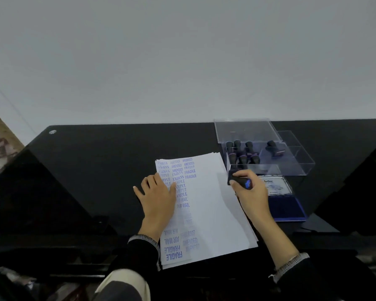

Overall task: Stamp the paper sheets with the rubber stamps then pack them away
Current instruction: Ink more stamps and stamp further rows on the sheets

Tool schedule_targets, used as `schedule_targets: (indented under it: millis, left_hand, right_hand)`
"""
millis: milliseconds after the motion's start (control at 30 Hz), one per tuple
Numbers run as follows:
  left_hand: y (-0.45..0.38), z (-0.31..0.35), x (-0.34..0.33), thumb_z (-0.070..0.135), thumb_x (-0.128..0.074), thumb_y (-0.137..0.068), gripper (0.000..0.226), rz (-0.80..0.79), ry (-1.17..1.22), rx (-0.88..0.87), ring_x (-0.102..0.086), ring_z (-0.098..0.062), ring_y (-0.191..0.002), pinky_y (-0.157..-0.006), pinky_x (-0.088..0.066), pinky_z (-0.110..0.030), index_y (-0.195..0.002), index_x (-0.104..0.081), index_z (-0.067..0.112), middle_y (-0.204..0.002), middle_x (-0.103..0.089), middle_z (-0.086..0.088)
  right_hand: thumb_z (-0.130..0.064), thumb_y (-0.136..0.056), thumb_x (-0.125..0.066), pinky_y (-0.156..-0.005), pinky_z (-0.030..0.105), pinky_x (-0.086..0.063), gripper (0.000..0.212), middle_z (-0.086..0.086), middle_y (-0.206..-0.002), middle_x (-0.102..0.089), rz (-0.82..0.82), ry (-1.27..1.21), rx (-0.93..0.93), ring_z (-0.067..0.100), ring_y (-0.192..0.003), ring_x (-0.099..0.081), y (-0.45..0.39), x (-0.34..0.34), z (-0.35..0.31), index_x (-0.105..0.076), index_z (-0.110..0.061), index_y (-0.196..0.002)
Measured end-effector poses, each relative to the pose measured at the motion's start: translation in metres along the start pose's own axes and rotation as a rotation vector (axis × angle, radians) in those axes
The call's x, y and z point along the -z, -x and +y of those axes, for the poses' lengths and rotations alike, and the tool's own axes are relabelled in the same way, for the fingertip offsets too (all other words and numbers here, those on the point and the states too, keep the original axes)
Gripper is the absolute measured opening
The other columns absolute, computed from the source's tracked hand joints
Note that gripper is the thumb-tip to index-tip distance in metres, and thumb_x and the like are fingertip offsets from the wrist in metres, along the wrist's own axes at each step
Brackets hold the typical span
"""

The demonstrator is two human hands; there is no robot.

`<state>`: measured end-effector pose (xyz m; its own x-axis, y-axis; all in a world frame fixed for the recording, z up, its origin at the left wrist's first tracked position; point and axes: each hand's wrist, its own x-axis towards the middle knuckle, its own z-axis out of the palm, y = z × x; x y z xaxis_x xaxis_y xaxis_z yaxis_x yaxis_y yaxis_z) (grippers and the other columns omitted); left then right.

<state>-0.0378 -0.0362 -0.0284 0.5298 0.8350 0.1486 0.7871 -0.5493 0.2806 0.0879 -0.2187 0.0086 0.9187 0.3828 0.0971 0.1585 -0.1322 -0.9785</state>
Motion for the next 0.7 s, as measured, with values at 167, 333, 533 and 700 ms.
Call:
schedule_targets:
  millis: [167,333,533,700]
  left_hand:
    - [0.006,0.04,0.004,0.019,-0.053,-0.091,0.06,0.01,-0.086,0.016,-0.02,-0.041,-0.142,-0.11,-0.019,-0.065,-0.144,-0.033,-0.001,-0.15,-0.031,-0.018]
    - [0.019,0.083,-0.009,0.016,-0.045,-0.089,0.06,0.041,-0.153,-0.106,-0.009,-0.036,-0.146,-0.112,-0.006,-0.064,-0.146,-0.032,0.007,-0.156,-0.024,-0.013]
    - [0.016,0.085,-0.031,0.018,-0.057,-0.086,0.043,0.086,-0.112,-0.154,-0.023,-0.036,-0.143,-0.112,0.002,-0.062,-0.127,-0.058,0.005,-0.145,-0.044,-0.016]
    - [0.014,0.082,-0.043,0.013,-0.054,-0.09,0.037,0.103,0.069,-0.179,-0.032,-0.033,-0.14,-0.118,0.0,-0.049,-0.125,-0.057,0.0,-0.139,-0.05,-0.016]
  right_hand:
    - [-0.005,-0.089,-0.061,-0.074,0.029,-0.056,0.022,0.002,-0.101,-0.065,0.153,-0.028,0.026,0.015,-0.084,-0.066,-0.026,0.037,-0.004,-0.064,-0.023,-0.1]
    - [-0.01,-0.091,-0.058,-0.073,0.025,-0.052,0.018,0.005,-0.101,-0.06,0.252,0.021,-0.022,0.021,-0.089,-0.064,-0.058,0.074,-0.001,-0.059,-0.02,-0.106]
    - [-0.009,-0.088,-0.062,-0.073,0.02,-0.047,0.02,0.003,-0.103,-0.057,0.319,0.195,0.008,0.014,-0.092,-0.056,-0.105,0.103,-0.006,-0.06,-0.013,-0.107]
    - [-0.008,-0.095,-0.052,-0.09,0.02,-0.039,0.035,0.014,-0.124,-0.047,0.209,0.353,0.053,0.022,-0.108,-0.052,-0.147,0.102,-0.009,-0.052,-0.009,-0.13]
